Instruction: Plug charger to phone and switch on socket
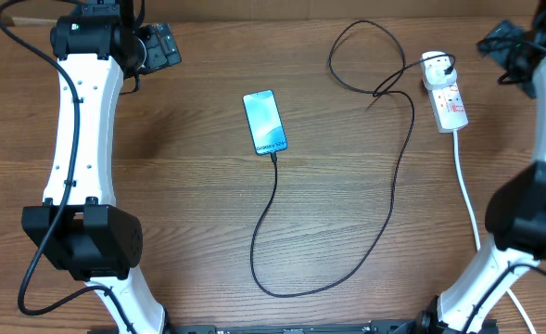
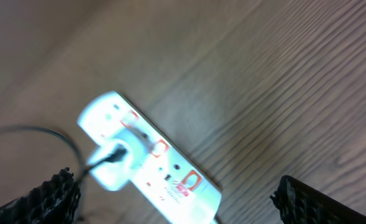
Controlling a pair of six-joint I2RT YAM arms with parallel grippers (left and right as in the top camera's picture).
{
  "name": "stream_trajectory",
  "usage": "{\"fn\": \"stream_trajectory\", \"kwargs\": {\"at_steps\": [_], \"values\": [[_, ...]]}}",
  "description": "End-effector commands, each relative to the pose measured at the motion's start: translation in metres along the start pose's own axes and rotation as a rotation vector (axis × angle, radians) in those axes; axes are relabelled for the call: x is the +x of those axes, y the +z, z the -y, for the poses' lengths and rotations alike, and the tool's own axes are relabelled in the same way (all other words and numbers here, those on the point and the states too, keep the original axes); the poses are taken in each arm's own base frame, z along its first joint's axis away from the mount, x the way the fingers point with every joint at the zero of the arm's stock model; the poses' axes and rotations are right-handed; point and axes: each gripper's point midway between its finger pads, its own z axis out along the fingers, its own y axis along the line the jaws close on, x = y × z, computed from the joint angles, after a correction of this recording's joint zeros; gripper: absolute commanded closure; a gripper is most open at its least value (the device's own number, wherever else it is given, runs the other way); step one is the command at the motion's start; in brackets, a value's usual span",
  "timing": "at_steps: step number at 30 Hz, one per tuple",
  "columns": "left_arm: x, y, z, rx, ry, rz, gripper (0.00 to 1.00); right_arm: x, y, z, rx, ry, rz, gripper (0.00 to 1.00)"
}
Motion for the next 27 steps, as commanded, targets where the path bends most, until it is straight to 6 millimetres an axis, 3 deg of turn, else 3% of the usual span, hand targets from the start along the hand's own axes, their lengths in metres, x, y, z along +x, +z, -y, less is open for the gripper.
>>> {"fn": "stream_trajectory", "kwargs": {"at_steps": [1,12,27], "values": [[0.001,0.003,-0.001,-0.013,-0.011,-0.002,0.0,0.019,0.033,0.005,0.03,-0.098,-0.069,0.0],[0.001,0.003,-0.001,-0.013,-0.011,-0.002,0.0,0.038,0.087,0.019,0.088,-0.087,-0.124,0.0],[0.001,0.003,-0.001,-0.013,-0.011,-0.002,0.0,0.038,0.098,0.019,0.089,-0.085,-0.115,0.0]]}}
